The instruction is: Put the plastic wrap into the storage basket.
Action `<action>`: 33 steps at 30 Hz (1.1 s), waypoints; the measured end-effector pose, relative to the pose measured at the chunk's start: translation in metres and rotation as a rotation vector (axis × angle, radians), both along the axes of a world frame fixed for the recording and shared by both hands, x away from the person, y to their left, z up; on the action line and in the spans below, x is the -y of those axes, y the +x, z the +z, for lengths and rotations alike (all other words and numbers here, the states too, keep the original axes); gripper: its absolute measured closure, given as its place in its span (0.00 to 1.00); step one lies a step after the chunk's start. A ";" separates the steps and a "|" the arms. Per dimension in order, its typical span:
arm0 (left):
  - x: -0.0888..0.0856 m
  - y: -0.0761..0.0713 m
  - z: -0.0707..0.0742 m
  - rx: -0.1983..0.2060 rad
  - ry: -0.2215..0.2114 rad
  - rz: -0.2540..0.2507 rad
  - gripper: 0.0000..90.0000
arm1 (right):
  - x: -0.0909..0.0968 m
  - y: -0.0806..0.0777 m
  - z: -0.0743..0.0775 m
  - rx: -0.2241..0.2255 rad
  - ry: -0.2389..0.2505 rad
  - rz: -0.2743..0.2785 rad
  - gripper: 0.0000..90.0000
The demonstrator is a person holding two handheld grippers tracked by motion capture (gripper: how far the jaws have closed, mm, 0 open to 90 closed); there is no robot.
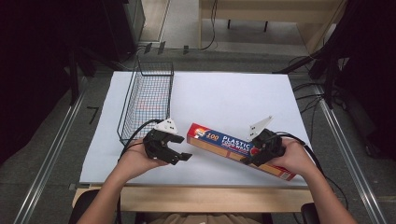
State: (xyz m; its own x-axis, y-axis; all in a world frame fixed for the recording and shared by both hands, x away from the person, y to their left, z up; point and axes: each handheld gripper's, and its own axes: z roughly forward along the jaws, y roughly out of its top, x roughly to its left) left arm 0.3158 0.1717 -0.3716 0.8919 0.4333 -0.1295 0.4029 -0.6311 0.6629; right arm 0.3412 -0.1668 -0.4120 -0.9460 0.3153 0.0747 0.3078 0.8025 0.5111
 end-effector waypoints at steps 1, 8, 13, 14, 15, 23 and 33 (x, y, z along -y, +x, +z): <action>0.001 -0.001 0.002 0.007 0.001 -0.009 0.32 | -0.001 -0.001 0.000 0.009 0.002 0.015 0.46; 0.013 -0.006 0.008 0.009 0.035 -0.074 0.26 | -0.017 -0.013 0.002 0.030 -0.008 0.119 0.46; 0.020 -0.011 0.008 0.062 0.103 -0.114 0.25 | -0.032 -0.022 0.002 0.044 -0.043 0.175 0.46; 0.022 -0.011 0.008 0.061 0.102 -0.123 0.25 | -0.034 -0.024 0.001 0.047 -0.047 0.183 0.46; 0.023 -0.012 0.007 0.061 0.096 -0.128 0.25 | -0.037 -0.025 0.001 0.038 -0.057 0.191 0.46; 0.038 -0.015 -0.003 0.067 0.150 -0.206 0.25 | -0.053 -0.032 0.004 0.043 -0.061 0.244 0.46; 0.060 -0.019 -0.009 0.066 0.211 -0.262 0.25 | -0.068 -0.035 0.010 0.058 -0.048 0.287 0.46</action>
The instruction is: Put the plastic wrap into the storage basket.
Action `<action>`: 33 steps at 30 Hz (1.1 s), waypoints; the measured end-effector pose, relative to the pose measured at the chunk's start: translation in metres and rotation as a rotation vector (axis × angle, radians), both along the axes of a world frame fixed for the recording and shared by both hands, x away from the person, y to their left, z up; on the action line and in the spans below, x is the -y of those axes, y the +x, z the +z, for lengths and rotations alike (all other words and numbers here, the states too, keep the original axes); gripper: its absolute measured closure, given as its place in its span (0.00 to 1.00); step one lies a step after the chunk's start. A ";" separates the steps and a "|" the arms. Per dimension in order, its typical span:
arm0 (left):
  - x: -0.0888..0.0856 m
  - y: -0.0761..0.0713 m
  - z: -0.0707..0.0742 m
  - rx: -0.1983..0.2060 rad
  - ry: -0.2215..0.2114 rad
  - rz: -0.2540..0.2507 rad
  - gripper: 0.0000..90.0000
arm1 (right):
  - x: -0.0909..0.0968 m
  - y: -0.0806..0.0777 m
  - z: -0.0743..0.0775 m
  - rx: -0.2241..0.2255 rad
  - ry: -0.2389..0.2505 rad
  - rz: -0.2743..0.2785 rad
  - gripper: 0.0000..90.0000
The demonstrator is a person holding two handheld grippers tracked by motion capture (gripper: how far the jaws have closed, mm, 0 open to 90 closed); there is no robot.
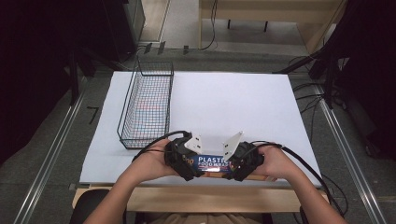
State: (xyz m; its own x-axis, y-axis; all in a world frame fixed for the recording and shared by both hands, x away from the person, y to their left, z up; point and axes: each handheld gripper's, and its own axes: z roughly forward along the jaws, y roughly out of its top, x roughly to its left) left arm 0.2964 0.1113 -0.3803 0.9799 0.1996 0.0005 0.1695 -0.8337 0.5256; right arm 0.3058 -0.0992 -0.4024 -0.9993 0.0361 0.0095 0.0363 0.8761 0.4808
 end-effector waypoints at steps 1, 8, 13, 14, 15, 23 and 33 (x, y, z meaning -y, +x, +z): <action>0.001 0.000 0.000 -0.001 -0.001 -0.004 0.25 | -0.002 -0.001 0.001 0.008 0.001 0.005 0.46; 0.009 -0.002 -0.009 -0.016 0.056 -0.017 0.24 | -0.005 -0.003 0.005 0.032 0.015 0.009 0.46; 0.014 -0.003 -0.017 0.001 0.108 -0.027 0.28 | -0.007 -0.004 0.004 0.040 0.002 0.017 0.46; 0.014 -0.003 -0.018 0.001 0.110 -0.027 0.28 | -0.008 -0.004 0.003 0.044 -0.001 0.017 0.46; 0.014 -0.004 -0.019 0.000 0.110 -0.026 0.29 | -0.008 -0.004 0.003 0.045 -0.003 0.018 0.46; 0.013 -0.006 -0.027 0.006 0.119 -0.044 0.39 | -0.011 -0.008 -0.001 0.079 -0.029 0.049 0.46; 0.014 -0.011 -0.027 -0.014 0.121 -0.043 0.43 | -0.007 -0.004 -0.009 0.046 0.002 0.090 0.45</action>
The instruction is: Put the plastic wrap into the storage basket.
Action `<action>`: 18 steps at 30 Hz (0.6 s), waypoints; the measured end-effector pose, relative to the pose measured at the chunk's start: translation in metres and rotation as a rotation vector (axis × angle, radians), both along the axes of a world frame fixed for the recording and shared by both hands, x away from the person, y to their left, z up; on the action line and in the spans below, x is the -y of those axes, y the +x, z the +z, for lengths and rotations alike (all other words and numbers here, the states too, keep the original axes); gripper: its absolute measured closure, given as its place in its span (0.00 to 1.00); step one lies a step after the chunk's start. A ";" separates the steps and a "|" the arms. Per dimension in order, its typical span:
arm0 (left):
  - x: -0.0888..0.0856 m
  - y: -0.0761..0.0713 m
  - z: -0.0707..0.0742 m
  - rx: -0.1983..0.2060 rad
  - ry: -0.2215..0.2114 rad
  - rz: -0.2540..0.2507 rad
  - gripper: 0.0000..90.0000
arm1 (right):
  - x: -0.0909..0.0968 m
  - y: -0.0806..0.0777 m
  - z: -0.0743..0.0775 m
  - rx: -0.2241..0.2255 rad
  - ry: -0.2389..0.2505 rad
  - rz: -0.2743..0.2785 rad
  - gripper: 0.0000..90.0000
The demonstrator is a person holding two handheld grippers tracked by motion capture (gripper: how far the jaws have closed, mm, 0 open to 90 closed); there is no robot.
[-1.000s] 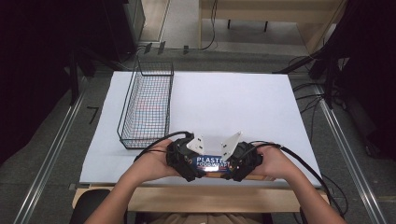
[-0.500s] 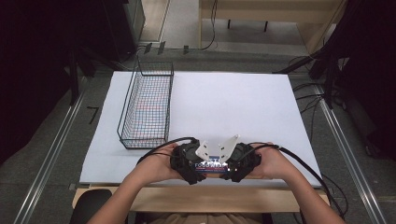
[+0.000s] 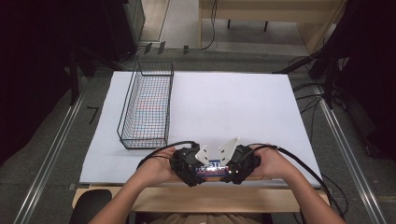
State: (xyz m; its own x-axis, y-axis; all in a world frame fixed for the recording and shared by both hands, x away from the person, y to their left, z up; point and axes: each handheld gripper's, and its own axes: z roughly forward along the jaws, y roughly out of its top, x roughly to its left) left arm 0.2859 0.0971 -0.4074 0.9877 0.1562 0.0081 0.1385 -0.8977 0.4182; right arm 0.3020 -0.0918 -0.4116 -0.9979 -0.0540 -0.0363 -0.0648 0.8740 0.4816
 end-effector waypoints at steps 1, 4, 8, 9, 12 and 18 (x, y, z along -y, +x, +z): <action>0.000 -0.001 0.002 0.003 0.007 -0.002 0.44 | 0.000 -0.001 0.000 0.003 0.005 -0.001 0.45; 0.000 -0.003 0.005 0.007 0.010 -0.003 0.44 | 0.001 -0.002 0.001 -0.001 0.019 -0.001 0.45; 0.001 -0.005 0.007 0.006 0.010 0.001 0.44 | 0.003 -0.002 0.001 -0.011 0.032 0.002 0.44; 0.000 -0.004 0.008 -0.003 0.014 0.004 0.44 | 0.003 -0.003 0.002 -0.010 0.033 0.000 0.44; -0.001 -0.003 0.009 -0.025 0.007 0.015 0.44 | 0.003 -0.005 0.002 0.009 0.058 -0.008 0.40; -0.004 -0.002 0.011 -0.032 0.005 0.011 0.44 | 0.009 -0.004 0.007 0.005 0.096 -0.026 0.28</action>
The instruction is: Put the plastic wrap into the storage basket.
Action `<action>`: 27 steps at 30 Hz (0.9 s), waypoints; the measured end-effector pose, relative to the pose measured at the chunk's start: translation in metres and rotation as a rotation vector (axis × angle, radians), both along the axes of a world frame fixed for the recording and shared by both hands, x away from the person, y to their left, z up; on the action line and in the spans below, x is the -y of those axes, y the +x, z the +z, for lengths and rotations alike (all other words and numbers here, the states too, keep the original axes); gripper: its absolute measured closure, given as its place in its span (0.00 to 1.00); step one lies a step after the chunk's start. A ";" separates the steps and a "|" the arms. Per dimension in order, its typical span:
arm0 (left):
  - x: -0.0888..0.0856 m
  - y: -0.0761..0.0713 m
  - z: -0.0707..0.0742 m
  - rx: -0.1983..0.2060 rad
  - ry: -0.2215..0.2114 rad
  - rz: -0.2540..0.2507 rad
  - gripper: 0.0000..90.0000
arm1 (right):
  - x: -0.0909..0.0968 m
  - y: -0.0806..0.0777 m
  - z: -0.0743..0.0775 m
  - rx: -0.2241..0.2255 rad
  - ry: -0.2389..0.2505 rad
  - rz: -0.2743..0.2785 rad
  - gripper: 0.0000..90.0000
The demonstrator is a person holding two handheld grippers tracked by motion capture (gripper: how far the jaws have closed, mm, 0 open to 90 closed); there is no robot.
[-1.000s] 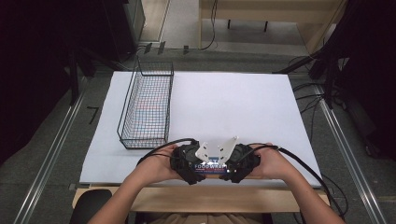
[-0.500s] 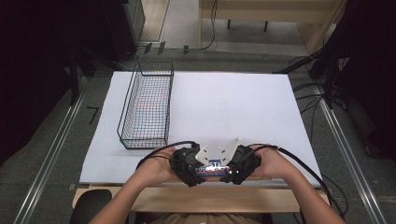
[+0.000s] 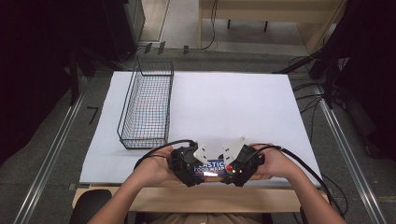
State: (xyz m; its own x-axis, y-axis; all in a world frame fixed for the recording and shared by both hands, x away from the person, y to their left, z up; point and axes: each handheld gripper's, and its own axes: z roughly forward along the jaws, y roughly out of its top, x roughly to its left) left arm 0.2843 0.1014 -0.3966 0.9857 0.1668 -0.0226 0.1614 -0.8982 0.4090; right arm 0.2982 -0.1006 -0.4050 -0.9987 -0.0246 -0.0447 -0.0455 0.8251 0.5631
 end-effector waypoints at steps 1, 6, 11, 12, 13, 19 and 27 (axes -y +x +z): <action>-0.001 0.001 0.000 -0.011 -0.001 0.009 0.44 | 0.001 0.000 0.000 0.008 0.007 -0.004 0.27; -0.004 0.003 0.001 -0.011 -0.005 0.024 0.44 | 0.011 0.002 0.000 -0.006 0.023 -0.041 0.23; -0.009 0.005 0.002 -0.015 -0.006 0.037 0.44 | 0.020 0.009 0.005 -0.033 0.052 -0.052 0.23; -0.010 0.005 0.002 -0.014 -0.010 0.038 0.44 | 0.022 0.010 0.006 -0.037 0.055 -0.050 0.23; -0.012 0.006 0.003 -0.020 -0.012 0.047 0.44 | 0.024 0.011 0.008 -0.042 0.069 -0.053 0.23; -0.019 0.009 0.006 -0.016 -0.021 0.073 0.44 | 0.040 0.017 0.018 -0.063 0.126 -0.061 0.23; -0.028 0.012 0.009 -0.019 -0.016 0.098 0.44 | 0.061 0.024 0.024 -0.038 0.178 -0.120 0.23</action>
State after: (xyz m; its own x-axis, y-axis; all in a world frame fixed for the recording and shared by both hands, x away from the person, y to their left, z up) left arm 0.2968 0.1297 -0.3872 0.9640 0.2623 -0.0447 0.2564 -0.8711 0.4189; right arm 0.3220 -0.1614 -0.3812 -0.9950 0.0994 0.0004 0.0712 0.7107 0.6998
